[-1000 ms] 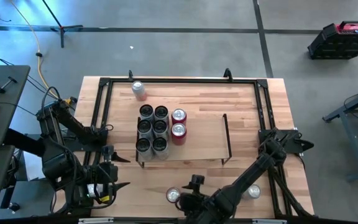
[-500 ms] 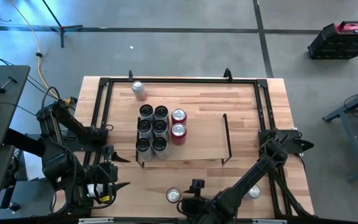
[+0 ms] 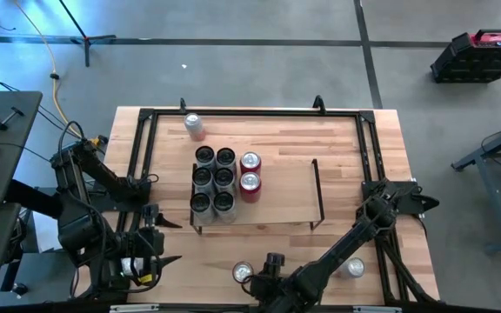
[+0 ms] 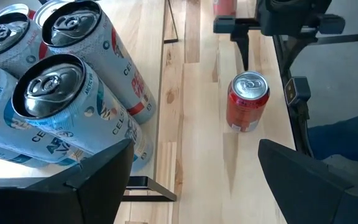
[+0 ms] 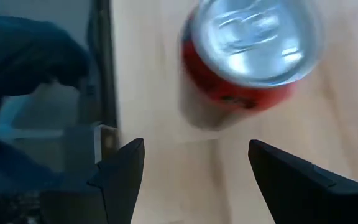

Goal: Place canned beverage on shelf
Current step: Put the red soda can aligned with the other red soda cans on the shelf

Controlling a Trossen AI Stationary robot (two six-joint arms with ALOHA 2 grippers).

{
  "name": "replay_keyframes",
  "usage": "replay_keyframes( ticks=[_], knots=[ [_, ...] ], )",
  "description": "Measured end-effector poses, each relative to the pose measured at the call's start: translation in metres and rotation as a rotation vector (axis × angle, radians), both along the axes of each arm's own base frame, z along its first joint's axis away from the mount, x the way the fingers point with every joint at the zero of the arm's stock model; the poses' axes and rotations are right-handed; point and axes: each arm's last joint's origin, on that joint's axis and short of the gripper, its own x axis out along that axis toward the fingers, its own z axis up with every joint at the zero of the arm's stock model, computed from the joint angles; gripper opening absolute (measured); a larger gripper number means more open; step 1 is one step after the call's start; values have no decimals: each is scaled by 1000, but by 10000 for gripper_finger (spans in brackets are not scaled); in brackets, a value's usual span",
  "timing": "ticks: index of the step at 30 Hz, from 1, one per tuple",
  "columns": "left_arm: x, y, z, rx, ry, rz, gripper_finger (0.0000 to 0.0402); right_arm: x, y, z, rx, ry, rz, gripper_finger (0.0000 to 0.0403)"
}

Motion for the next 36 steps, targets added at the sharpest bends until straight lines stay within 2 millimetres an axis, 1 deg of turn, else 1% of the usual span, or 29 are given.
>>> replay_keyframes(
  ticks=[5, 8, 13, 17, 21, 25, 27, 29, 33, 36],
  knots=[
    [-1, -1, 0, -1, 1, -6, 335, 9, 5, 3, 72, -49, 71, 274],
    [-1, -1, 0, -2, 3, -7, 335, 15, 9, 7, 91, -115, 141, 274],
    [-1, -1, 0, -1, 3, -7, 335, 23, 10, 13, 39, -221, 201, 274],
    [-1, -1, 0, -2, 2, -7, 335, 29, 4, 15, -36, -264, 197, 274],
    [-1, -1, 0, -1, 2, -7, 335, 36, -3, 16, -69, -279, 204, 274],
    [-1, -1, 0, 0, 2, -7, 335, 39, -2, 28, -102, -318, 240, 274],
    [-1, -1, 0, 5, 3, -12, 335, 38, -3, 32, -131, -307, 244, 274],
    [-1, -1, 0, 5, 2, -12, 335, 35, -6, 31, -155, -265, 227, 274],
    [-1, -1, 0, 5, 3, -12, 335, 31, -19, 23, -144, -147, 125, 274],
    [-1, -1, 0, 5, 3, -12, 335, 31, -24, 23, -105, -120, 70, 274]
  ],
)
